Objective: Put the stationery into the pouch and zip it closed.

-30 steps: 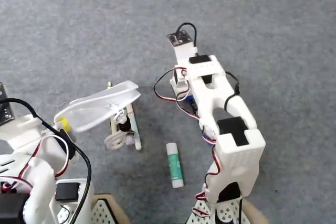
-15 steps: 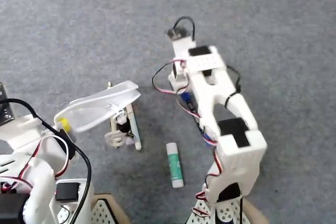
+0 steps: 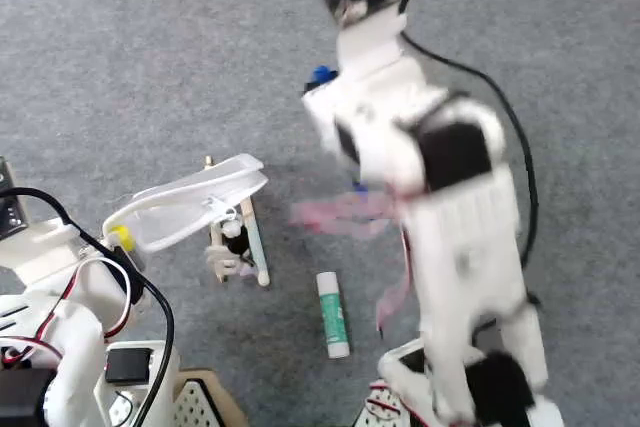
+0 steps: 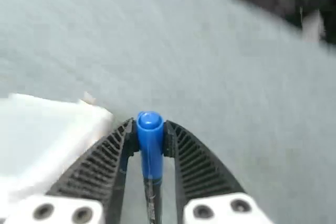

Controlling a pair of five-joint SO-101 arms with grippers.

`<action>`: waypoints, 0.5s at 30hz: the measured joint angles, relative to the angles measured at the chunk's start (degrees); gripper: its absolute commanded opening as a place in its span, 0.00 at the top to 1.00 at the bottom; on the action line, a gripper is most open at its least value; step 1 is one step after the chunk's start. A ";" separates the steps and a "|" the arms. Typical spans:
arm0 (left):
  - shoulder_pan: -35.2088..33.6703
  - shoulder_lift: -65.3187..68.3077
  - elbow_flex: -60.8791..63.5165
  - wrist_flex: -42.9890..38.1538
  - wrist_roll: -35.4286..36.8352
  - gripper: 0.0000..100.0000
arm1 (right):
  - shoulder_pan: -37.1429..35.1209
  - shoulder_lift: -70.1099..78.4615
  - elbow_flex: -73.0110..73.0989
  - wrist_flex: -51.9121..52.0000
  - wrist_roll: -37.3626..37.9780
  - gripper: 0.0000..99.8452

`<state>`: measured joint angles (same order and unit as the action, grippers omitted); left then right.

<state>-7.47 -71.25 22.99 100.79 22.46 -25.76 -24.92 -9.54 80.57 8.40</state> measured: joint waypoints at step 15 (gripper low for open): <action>0.00 0.00 0.00 0.00 0.00 0.97 | -25.32 -10.99 -0.09 -19.25 -7.91 0.99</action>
<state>-7.47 -71.25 22.99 100.79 22.46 -51.08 -35.91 -9.63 61.32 0.48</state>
